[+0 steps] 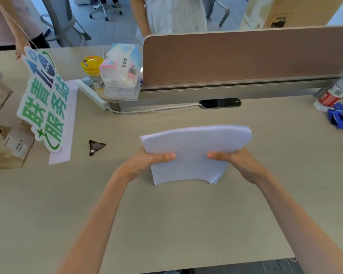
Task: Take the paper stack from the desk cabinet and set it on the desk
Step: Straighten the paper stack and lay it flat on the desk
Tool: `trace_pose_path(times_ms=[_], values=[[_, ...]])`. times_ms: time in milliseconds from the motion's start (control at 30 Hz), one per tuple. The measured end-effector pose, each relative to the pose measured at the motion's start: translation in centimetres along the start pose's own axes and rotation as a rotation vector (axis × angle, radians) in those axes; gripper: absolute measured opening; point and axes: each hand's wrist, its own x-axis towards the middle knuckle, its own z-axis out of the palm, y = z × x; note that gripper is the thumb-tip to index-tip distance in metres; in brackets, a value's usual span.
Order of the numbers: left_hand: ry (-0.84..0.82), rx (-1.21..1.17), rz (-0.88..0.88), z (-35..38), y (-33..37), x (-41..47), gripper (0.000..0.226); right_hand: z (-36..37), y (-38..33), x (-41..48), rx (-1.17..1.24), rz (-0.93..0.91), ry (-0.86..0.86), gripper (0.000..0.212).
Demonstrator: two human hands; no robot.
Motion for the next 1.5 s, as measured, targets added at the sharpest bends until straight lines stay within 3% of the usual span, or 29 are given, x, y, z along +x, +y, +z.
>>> trace_pose_path(times_ms=[133,267,533,900,1000,1133,1333,1500], values=[[0.062,-0.106,0.082,0.1,-0.1,0.0,0.045,0.3,-0.6,0.0,0.038,-0.062,0.027,0.048],[0.046,-0.123,0.039,1.1,-2.1,-0.5,0.055,0.6,1.1,-0.8,0.049,-0.024,0.065,0.046],[0.089,-0.142,0.073,1.5,-2.8,-0.8,0.038,1.1,2.3,-1.0,0.093,-0.106,0.148,0.038],[0.17,-0.174,0.039,2.0,-3.9,-1.2,0.021,1.1,4.3,-1.9,0.086,-0.013,0.126,0.027],[0.128,-0.189,0.052,1.7,-3.7,-1.4,0.022,0.9,4.4,-1.8,0.101,-0.014,0.135,0.028],[0.092,-0.129,-0.063,2.5,-5.9,-1.3,0.029,0.9,6.1,-2.1,0.056,0.059,0.131,0.024],[0.129,-0.137,-0.124,1.5,-5.9,-0.2,0.033,0.5,6.1,-1.0,-0.009,0.165,0.043,0.015],[0.183,-0.147,-0.132,-1.0,-5.9,0.9,0.034,1.4,5.4,1.2,0.015,0.183,0.023,0.021]])
